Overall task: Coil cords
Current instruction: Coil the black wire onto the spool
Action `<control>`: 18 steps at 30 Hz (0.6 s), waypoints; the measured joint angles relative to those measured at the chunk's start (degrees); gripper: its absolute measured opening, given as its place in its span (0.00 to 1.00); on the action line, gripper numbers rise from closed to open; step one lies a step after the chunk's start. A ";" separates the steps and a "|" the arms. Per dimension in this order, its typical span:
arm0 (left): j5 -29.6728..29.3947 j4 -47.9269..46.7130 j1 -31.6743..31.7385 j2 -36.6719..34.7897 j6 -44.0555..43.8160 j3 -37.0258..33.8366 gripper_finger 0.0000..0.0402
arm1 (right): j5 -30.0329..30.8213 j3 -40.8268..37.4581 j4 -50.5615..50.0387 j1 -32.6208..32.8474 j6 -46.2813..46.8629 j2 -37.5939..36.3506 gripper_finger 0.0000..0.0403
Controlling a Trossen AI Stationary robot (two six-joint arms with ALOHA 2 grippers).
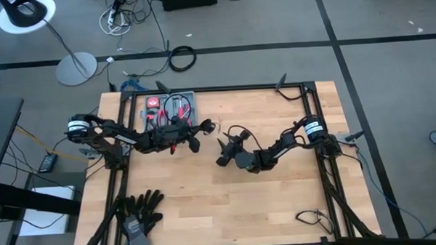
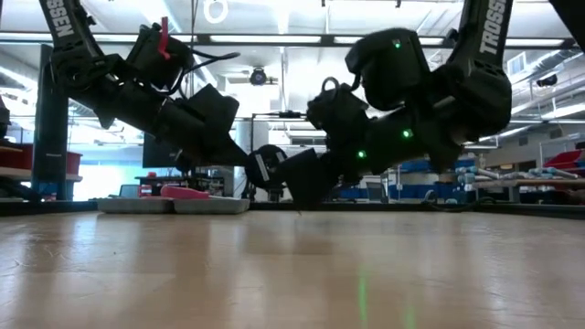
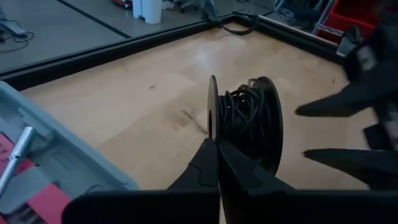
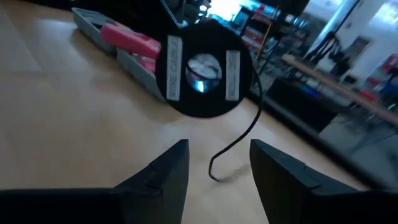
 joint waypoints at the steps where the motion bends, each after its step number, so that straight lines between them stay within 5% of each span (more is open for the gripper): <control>1: 0.04 -0.01 -0.02 0.00 -0.40 0.00 0.00 | -0.94 -0.51 0.02 -0.35 1.86 0.00 0.42; 8: 1.02 0.28 -0.06 0.00 -0.81 0.00 0.00 | -14.01 -2.23 -0.20 -4.56 10.23 0.07 0.39; 18: 1.54 0.51 -0.04 0.00 -0.98 0.00 0.00 | -14.22 -2.23 -0.14 -6.21 16.00 0.07 0.37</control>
